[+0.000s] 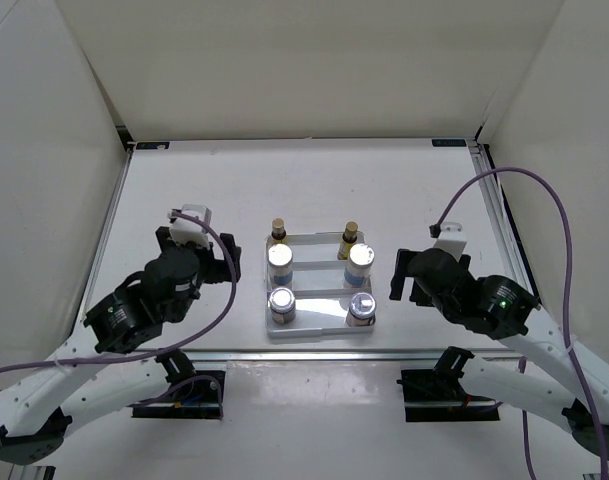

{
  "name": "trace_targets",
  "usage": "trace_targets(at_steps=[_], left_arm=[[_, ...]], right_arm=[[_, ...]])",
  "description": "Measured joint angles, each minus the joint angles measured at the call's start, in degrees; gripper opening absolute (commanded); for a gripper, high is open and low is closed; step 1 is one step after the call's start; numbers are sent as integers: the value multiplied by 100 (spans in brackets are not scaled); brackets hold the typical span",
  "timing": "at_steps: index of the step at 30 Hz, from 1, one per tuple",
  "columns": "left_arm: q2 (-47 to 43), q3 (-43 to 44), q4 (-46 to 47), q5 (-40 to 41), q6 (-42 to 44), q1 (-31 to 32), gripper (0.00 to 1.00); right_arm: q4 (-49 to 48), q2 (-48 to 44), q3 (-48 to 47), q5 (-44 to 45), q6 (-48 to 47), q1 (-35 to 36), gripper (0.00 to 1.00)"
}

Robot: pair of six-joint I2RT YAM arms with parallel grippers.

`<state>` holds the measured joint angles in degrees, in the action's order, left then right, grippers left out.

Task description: Organize the condiment bottles

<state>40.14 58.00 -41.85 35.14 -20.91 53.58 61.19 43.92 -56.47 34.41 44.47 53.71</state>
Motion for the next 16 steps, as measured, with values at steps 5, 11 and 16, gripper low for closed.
trace_targets(at_steps=[5, 11, 16], left_arm=[[-85, -640, -98, 1084, 551, -26, 100], [-197, -708, -114, 1615, 699, -26, 100], [-844, -835, 4, 2068, 765, -26, 100]], right_arm=[[98, -59, 31, 356, 15, 0, 100], [188, -72, 310, 584, 179, 0, 100], [210, -83, 378, 623, 232, 0, 100]])
